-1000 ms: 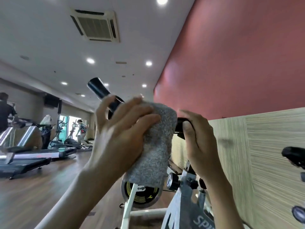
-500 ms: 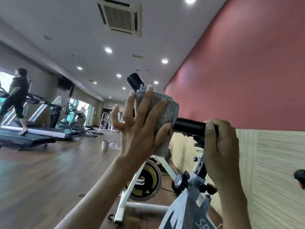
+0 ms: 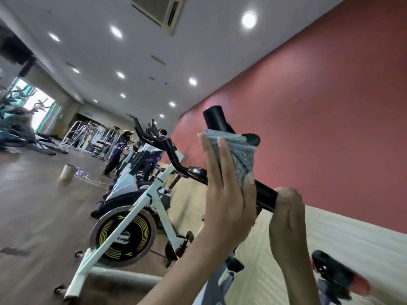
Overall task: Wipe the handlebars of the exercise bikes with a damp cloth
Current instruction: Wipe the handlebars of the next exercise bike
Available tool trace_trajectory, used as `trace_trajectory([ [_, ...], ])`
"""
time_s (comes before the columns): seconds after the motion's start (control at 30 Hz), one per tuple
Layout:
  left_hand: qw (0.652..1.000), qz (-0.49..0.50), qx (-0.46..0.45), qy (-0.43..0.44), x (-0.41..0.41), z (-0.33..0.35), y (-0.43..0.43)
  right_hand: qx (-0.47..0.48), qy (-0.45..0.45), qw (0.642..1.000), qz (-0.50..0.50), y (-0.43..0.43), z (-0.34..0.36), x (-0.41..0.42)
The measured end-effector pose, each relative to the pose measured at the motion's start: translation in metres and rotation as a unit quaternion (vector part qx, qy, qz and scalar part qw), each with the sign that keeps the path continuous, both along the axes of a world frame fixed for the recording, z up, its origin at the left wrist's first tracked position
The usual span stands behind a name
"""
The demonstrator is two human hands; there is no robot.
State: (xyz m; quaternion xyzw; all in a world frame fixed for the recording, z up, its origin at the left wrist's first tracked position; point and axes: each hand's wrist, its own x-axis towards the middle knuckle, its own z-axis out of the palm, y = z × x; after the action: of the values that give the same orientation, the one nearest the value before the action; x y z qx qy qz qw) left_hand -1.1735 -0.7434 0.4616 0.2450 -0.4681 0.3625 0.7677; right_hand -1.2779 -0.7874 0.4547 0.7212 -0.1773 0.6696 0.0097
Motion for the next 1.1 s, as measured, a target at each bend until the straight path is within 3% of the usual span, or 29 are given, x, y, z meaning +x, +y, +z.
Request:
trace_trajectory([
  [0.13,1.000,0.006,-0.009,-0.026,0.015,0.010,-0.003,0.001,0.048,0.999,-0.022,0.002,0.005,-0.005],
  [0.23,0.989,0.144,-0.010,-0.043,0.017,0.014,-0.003,-0.004,0.091,0.996,-0.024,0.004,0.011,-0.014],
  [0.37,0.897,0.414,-0.026,-0.149,0.020,0.008,0.004,0.010,0.106,0.994,0.025,-0.002,0.018,-0.023],
  [0.47,0.859,0.474,0.006,-0.193,0.016,0.008,0.023,0.017,0.063,0.995,0.078,-0.005,0.010,-0.021],
  [0.57,0.816,0.519,0.080,-0.243,0.011,0.010,0.041,0.032,0.057,0.996,0.068,-0.002,0.004,-0.021],
  [0.77,0.740,0.528,0.280,-0.310,0.002,0.039,0.058,0.105,0.121,0.987,0.018,0.014,0.020,-0.024],
  [0.93,0.684,0.444,0.477,-0.329,-0.008,0.059,0.073,0.168,0.233,0.957,-0.032,0.022,0.038,-0.033],
  [1.1,0.630,0.394,0.534,-0.404,0.009,0.077,0.079,0.241,0.288,0.927,-0.025,0.034,0.059,-0.036],
])
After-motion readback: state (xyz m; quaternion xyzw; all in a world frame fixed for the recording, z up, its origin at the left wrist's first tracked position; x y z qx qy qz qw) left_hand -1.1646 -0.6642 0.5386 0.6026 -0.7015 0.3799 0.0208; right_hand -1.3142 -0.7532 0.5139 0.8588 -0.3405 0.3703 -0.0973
